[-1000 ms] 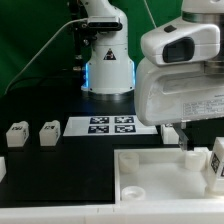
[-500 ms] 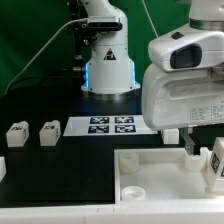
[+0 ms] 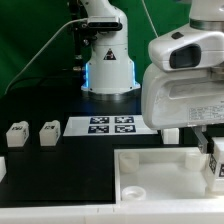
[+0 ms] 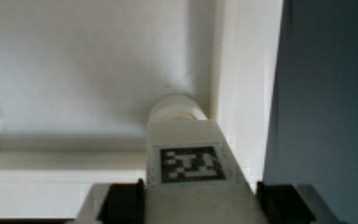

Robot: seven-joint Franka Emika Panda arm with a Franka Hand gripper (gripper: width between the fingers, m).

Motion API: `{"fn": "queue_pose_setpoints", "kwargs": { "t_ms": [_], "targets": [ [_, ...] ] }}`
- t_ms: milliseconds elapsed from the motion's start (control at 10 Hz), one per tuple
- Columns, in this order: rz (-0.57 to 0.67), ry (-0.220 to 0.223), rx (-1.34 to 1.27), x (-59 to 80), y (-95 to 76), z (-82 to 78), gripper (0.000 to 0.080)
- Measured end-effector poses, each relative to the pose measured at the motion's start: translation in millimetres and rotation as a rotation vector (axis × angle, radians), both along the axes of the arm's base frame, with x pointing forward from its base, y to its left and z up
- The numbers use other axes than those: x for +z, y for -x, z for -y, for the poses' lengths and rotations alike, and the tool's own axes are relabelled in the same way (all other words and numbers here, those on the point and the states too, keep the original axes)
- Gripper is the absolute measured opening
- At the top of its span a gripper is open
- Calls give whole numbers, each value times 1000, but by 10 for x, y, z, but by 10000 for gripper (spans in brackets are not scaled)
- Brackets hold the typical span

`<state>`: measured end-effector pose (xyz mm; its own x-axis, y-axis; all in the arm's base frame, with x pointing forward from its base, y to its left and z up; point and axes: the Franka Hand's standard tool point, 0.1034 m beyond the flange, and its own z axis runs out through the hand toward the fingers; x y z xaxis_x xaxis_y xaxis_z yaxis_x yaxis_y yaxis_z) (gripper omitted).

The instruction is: Assemble one leg

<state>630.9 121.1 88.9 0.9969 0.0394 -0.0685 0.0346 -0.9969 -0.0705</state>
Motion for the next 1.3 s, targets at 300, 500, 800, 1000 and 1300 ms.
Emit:
{"fn": "queue_pose_setpoints", "kwargs": {
  "t_ms": [300, 500, 800, 1000, 1300],
  "targets": [
    [-3, 3, -49, 1, -2, 7, 298],
    [3, 5, -144, -2, -18, 18, 298],
    [25, -6, -533, -7, -10, 46, 297],
    [11, -20, -884, -15, 6, 23, 297],
    [-29, -52, -1259, -21, 40, -9, 297]
  ]
}}
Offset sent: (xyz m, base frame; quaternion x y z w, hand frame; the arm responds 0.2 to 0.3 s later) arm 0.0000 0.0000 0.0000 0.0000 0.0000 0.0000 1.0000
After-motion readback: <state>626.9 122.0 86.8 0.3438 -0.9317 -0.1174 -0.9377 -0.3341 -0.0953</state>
